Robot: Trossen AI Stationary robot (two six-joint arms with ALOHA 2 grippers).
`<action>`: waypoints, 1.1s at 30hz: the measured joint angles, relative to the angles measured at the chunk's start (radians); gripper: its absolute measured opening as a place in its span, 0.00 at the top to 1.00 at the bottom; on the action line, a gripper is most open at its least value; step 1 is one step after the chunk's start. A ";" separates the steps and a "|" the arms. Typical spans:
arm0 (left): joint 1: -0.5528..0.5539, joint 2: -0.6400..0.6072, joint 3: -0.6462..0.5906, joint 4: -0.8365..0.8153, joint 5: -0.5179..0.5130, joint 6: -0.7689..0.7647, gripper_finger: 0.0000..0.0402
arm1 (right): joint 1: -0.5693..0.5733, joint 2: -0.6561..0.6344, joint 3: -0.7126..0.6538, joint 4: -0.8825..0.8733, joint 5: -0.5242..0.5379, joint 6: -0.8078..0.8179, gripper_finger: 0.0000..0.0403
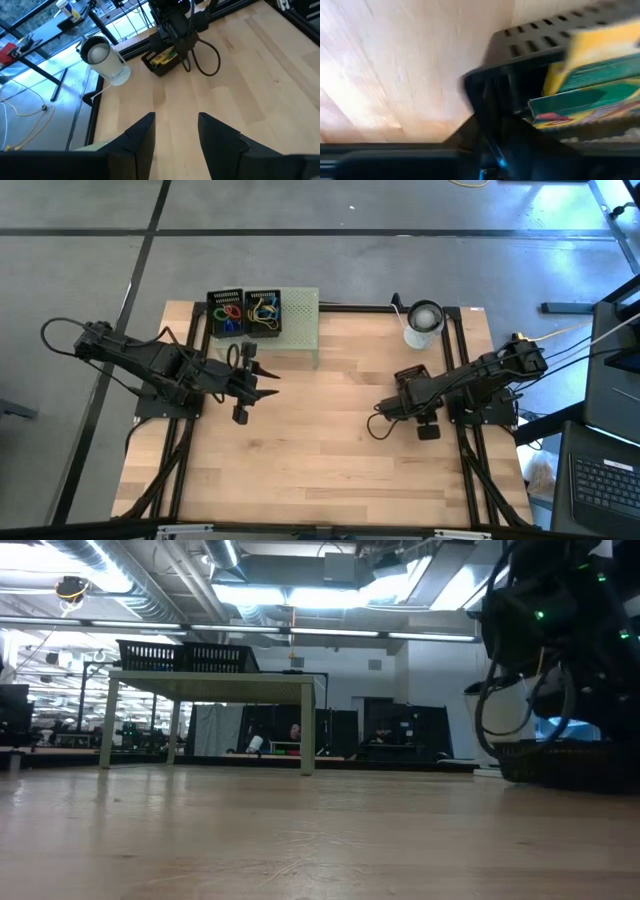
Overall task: Pick & Place Office Desk Supplies
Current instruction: Put the black bin on the shelf
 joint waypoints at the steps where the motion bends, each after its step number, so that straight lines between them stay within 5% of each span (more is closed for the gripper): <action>1: 0.000 0.000 0.000 0.000 0.000 -0.007 0.65 | 0.000 0.000 0.007 0.000 0.000 0.000 0.82; 5: 0.000 0.000 0.000 0.000 0.000 -0.010 0.66 | 0.000 0.000 0.049 -0.001 0.001 0.024 0.97; 13: 0.000 0.000 0.000 0.000 0.000 -0.013 0.66 | 0.002 0.000 0.243 0.040 0.042 0.066 0.96; 18: 0.000 0.000 0.000 -0.005 0.002 -0.060 0.67 | -0.001 0.018 0.323 0.225 0.094 0.068 0.96; 25: 0.000 0.000 0.000 -0.025 0.032 -0.112 0.67 | -0.006 0.169 0.388 0.463 0.098 0.023 0.97; 33: 0.000 0.000 0.000 -0.034 0.036 -0.114 0.68 | -0.006 0.369 0.570 0.480 0.116 -0.010 0.93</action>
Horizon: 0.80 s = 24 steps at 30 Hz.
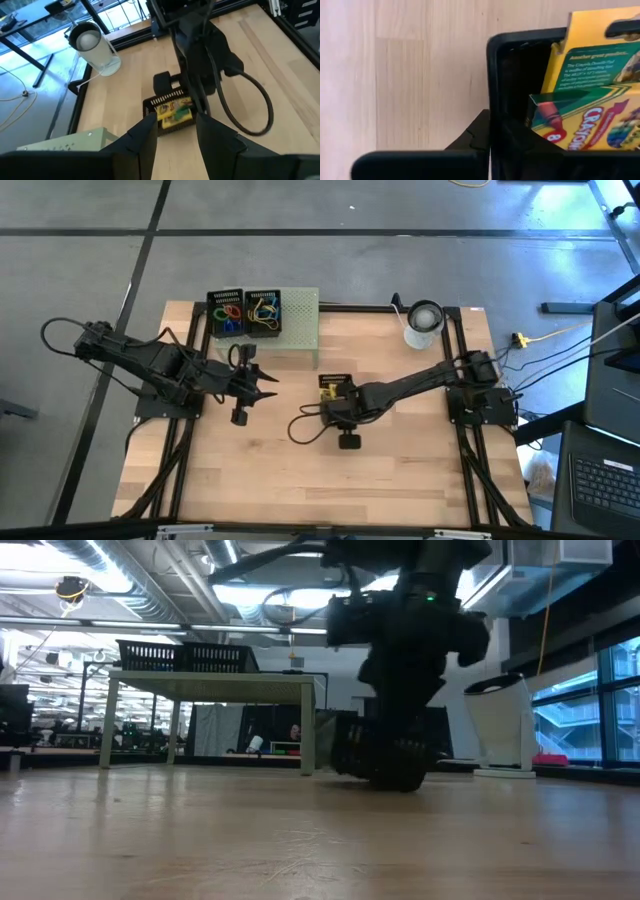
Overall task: Pick & Place Office Desk Supplies
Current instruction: Put the black bin on the shelf
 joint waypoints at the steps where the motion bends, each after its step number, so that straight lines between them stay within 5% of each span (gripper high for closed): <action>1: 0.000 0.000 0.000 -0.001 0.000 -0.004 0.68 | 0.000 0.014 0.014 -0.003 0.000 0.000 0.93; 9: 0.000 0.000 0.000 -0.005 0.045 -0.027 0.67 | 0.000 0.048 0.073 -0.002 -0.006 0.040 0.89; 17: 0.000 0.000 0.000 -0.006 0.045 -0.032 0.66 | 0.000 0.034 0.135 -0.062 -0.007 0.049 0.64; 24: 0.000 0.000 0.000 -0.040 0.045 -0.071 0.64 | 0.000 0.030 0.254 -0.340 0.088 -0.045 0.48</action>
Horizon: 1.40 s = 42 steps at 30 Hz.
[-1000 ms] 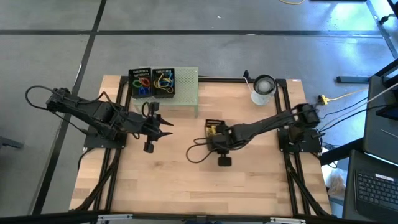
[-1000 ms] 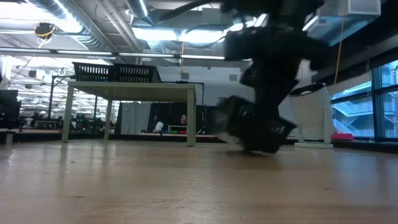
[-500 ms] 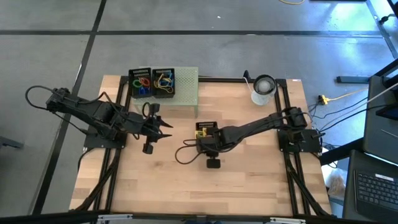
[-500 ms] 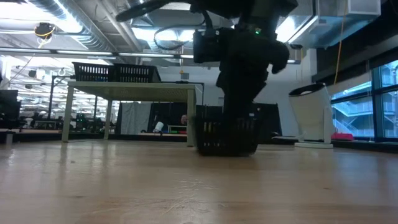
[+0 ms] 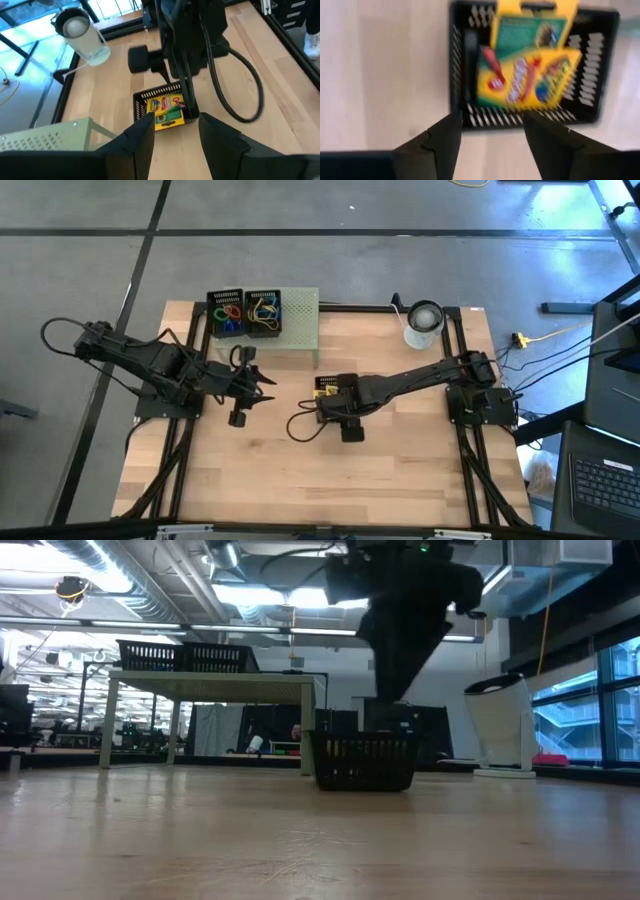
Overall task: Pick & Place Office Desk Supplies
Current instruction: Put the black bin on the shelf
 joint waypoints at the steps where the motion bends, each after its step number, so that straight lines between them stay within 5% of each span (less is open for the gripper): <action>1: 0.000 0.000 0.000 -0.006 0.000 -0.008 0.63 | 0.000 -0.005 0.001 -0.024 0.012 -0.005 0.47; 14: 0.002 0.045 -0.114 0.120 -0.010 -0.060 0.59 | -0.003 -0.288 -0.245 -0.067 0.031 0.032 0.45; 29: 0.035 0.408 -0.146 0.523 -0.022 0.048 0.47 | 0.023 -0.807 -0.943 0.560 0.092 0.291 0.45; 42: 0.108 0.668 -0.145 0.709 0.148 0.048 0.48 | 0.027 -0.891 -1.205 0.889 0.175 0.371 0.46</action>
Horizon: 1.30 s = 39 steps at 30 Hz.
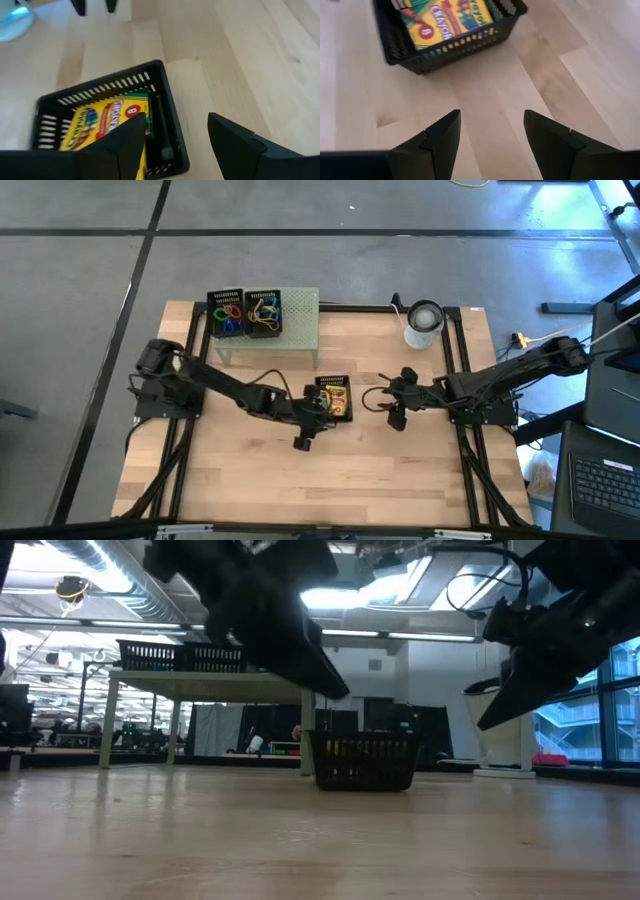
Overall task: Pick & Place Office Desk Supplies
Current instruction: Put the black bin on the shelf
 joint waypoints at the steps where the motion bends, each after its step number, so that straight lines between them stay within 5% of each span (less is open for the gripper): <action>1: 0.001 0.017 0.000 0.011 0.005 0.000 0.49 | 0.000 0.000 -0.004 0.000 0.009 0.013 0.46; 14: 0.006 0.139 0.001 0.029 0.009 0.002 0.56 | 0.000 0.001 -0.007 0.001 0.013 0.021 0.46; 26: 0.006 0.138 0.000 0.039 0.003 0.080 0.97 | 0.000 0.001 -0.007 0.003 0.010 0.022 0.46; 39: -0.030 0.107 0.041 -0.007 -0.006 0.181 0.99 | 0.000 0.002 -0.007 0.003 0.010 0.022 0.46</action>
